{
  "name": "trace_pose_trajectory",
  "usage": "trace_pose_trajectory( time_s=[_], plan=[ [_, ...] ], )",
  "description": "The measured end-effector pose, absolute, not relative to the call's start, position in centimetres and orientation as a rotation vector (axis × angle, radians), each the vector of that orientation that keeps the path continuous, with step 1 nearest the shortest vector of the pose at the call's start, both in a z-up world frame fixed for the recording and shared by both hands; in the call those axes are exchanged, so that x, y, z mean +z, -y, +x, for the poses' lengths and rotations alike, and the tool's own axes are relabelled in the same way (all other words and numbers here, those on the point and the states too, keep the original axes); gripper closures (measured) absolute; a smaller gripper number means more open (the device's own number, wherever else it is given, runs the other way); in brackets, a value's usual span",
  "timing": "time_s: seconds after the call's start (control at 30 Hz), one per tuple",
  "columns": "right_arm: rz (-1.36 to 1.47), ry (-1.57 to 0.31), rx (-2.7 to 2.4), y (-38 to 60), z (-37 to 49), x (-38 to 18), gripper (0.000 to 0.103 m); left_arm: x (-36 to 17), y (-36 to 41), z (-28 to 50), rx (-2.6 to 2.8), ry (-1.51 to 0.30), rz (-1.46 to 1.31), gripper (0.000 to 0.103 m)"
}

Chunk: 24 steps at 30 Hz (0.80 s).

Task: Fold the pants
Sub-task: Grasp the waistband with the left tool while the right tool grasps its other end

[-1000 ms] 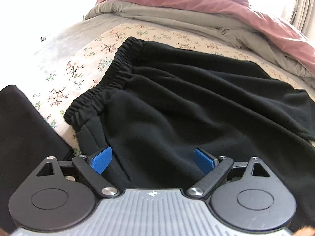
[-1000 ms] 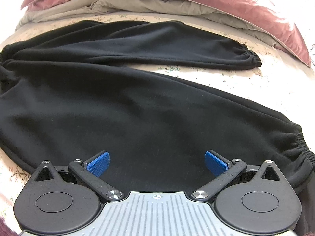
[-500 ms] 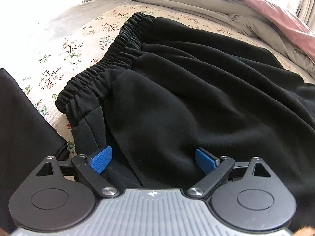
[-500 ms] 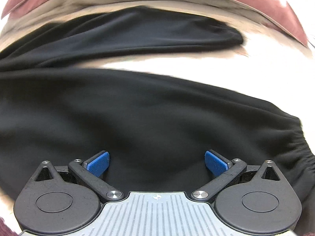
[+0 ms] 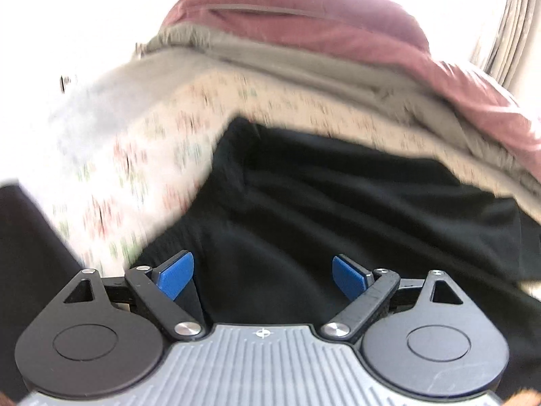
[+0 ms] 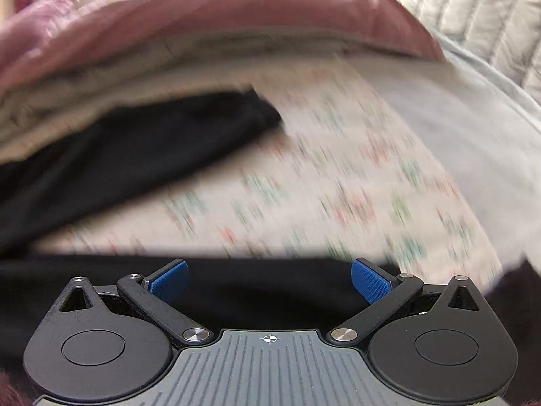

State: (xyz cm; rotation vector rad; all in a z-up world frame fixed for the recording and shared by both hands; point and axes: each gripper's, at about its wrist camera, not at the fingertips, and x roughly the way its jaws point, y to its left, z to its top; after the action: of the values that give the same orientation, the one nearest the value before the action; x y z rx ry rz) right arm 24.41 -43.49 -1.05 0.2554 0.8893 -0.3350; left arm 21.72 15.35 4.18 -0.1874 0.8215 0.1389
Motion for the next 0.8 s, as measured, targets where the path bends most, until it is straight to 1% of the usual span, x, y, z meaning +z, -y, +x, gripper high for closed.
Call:
trace_pose_trajectory(
  time_s=[0.07, 0.13, 0.3, 0.37, 0.4, 0.47, 0.5, 0.53, 0.6, 0.63, 0.67, 0.7, 0.73, 0.8],
  plan=[
    [0.297, -0.894, -0.332, 44.8, 26.7, -0.9, 0.0, 4.8, -16.8, 24.4, 0.167, -0.822, -0.221, 0.008],
    [0.35, -0.905, -0.343, 46.5, 29.3, -1.4, 0.0, 4.8, -18.0, 27.5, 0.164, -0.802, -0.232, 0.005],
    [0.405, -0.897, -0.386, 49.5, 35.1, -2.4, 0.001, 3.3, -18.3, 36.5, 0.228, -0.815, -0.086, 0.006],
    [0.41, -0.889, -0.383, 50.2, 37.2, -2.3, 0.005, 2.6, -18.1, 39.3, 0.243, -0.834, -0.083, 0.006],
    [0.407, -0.887, -0.393, 50.6, 38.3, -2.4, 0.01, 2.1, -18.1, 40.6, 0.253, -0.85, -0.079, 0.006],
    [0.396, -0.89, -0.431, 51.4, 40.3, -3.0, 0.023, 1.2, -17.5, 42.5, 0.283, -0.863, -0.071, 0.006],
    [0.389, -0.9, -0.448, 51.8, 41.2, -3.4, 0.04, 0.5, -17.2, 43.4, 0.299, -0.876, -0.061, 0.006],
    [0.39, -0.914, -0.463, 52.2, 42.1, -4.0, 0.053, -0.2, -17.1, 44.2, 0.311, -0.892, -0.049, 0.006],
    [0.419, -0.943, -0.47, 52.9, 43.3, -5.3, 0.059, -1.7, -16.8, 45.3, 0.347, -0.933, -0.024, 0.008],
    [0.428, -0.943, -0.457, 52.9, 43.7, -5.9, 0.06, -2.5, -16.7, 45.7, 0.357, -0.944, -0.027, 0.015],
    [0.414, -0.93, -0.445, 52.5, 43.7, -6.0, 0.06, -2.8, -16.7, 45.6, 0.354, -0.914, -0.059, 0.021],
    [0.396, -0.915, -0.415, 52.1, 43.8, -6.2, 0.071, -2.8, -16.7, 45.2, 0.359, -0.883, -0.088, 0.029],
    [0.366, -0.91, -0.397, 51.7, 43.8, -6.3, 0.075, -2.9, -16.5, 45.1, 0.367, -0.869, -0.092, 0.036],
    [0.307, -0.915, -0.391, 51.2, 43.9, -6.3, 0.08, -2.9, -15.7, 45.2, 0.358, -0.852, -0.05, 0.045]
  ],
)
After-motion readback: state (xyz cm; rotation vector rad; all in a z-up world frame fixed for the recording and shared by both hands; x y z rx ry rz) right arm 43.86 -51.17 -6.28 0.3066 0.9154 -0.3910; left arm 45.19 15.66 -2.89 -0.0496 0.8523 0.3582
